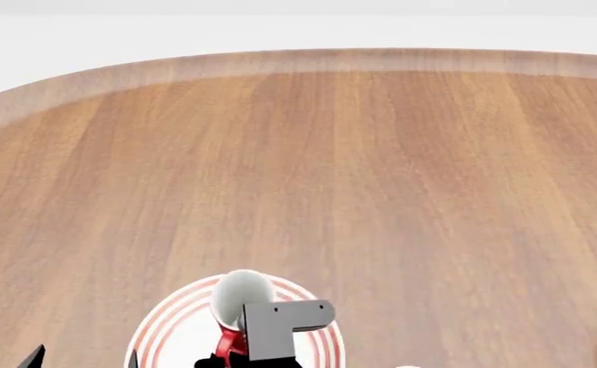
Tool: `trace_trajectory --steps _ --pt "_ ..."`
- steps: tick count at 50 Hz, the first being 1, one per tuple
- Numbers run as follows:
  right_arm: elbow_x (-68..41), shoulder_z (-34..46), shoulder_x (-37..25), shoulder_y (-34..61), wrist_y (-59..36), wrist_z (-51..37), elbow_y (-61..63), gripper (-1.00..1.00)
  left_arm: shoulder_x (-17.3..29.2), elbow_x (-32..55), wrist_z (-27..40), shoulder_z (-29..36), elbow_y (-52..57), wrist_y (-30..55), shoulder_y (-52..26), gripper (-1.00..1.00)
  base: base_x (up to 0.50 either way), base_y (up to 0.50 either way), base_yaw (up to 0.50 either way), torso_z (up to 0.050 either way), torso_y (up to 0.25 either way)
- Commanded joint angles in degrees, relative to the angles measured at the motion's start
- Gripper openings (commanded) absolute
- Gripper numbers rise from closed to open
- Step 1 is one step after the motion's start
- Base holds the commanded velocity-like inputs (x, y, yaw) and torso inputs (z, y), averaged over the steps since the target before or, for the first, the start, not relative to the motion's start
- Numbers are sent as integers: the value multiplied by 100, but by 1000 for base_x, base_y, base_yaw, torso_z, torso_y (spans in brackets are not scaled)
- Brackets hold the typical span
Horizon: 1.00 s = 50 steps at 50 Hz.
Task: Put the red mug on the left plate.
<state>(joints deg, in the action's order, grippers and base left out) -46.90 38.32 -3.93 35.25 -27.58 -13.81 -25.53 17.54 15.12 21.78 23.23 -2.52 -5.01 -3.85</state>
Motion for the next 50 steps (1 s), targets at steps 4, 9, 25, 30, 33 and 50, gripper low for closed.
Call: trace_trajectory --steps 4,9,25,30,33,50 --pt "15 86 67 94 67 23 -198 -100 7 17 12 15 -23 -11 -17 100 0 0 0 0 0" --pt "-15 91 123 165 83 1 -433 -100 10 21 14 21 -36 -17 -26 100 0 0 0 0 0" --pt "-121 181 168 257 190 -70 -767 -100 26 32 35 41 -16 -25 -23 100 0 0 0 1 0" --pt "-168 221 151 257 200 -90 -744 -100 32 32 48 50 3 -20 -15 100 0 0 0 0 2" --pt "-184 240 156 269 227 -92 -796 -100 35 37 51 52 4 -21 -15 100 0 0 0 0 0" --pt "-301 348 157 335 315 -90 -949 -100 53 46 77 73 14 -21 -10 100 1 0 0 0 0"
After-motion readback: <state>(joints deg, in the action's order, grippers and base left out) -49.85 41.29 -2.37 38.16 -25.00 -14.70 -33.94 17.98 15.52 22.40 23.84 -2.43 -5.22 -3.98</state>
